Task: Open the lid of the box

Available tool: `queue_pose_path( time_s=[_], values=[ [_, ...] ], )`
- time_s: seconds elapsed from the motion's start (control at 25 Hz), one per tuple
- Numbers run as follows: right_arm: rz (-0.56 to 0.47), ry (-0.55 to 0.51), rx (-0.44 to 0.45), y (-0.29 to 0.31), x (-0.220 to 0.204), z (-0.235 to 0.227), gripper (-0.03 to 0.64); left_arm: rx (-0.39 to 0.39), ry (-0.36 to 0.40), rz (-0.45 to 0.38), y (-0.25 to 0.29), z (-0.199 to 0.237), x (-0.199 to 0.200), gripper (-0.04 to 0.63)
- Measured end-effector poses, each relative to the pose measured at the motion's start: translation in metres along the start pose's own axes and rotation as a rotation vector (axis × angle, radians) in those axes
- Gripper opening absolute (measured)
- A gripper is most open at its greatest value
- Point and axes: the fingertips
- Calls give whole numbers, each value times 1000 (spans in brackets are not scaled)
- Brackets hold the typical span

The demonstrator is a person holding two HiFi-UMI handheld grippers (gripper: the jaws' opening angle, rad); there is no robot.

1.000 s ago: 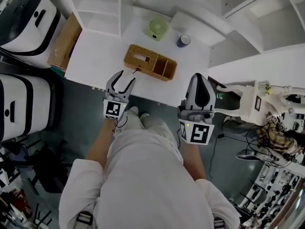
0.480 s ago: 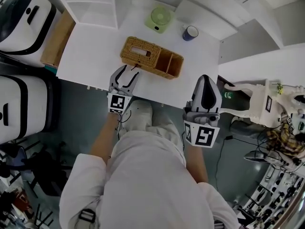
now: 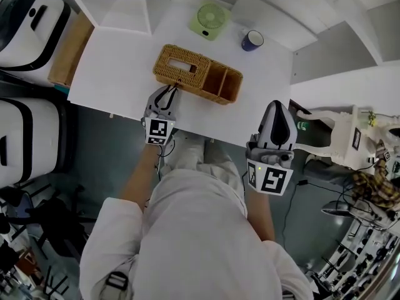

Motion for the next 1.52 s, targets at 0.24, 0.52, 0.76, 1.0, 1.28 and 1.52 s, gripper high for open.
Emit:
queue_pose_path(
  time_s=[0.24,0.52,0.76,1.0,1.28,1.52],
  values=[
    [-6,0,4,5,-2,-4,-5,11,16,45,5,0,-5,7],
    [20,9,8,11,-2,-10,-5,7,-9,24,-5,-6,20,2],
    [37,21,13,21,25,-25,-5,3,-8,-4,-18,-11,79,2],
    [57,36,-8,37,45,-49,-5,-15,10,-18,0,-9,136,0],
    [108,24,-50,52,59,-75,-5,-36,14,-8,43,3,176,2],
    [136,5,-106,67,56,-94,-5,-53,17,-28,91,20,193,2]
  ],
)
Point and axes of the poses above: the fingertips, and each gripper's own axes: y forward along the fingers, z to its left, x out of its top, and after that the axes turned 9 degrees about -y, right-handed
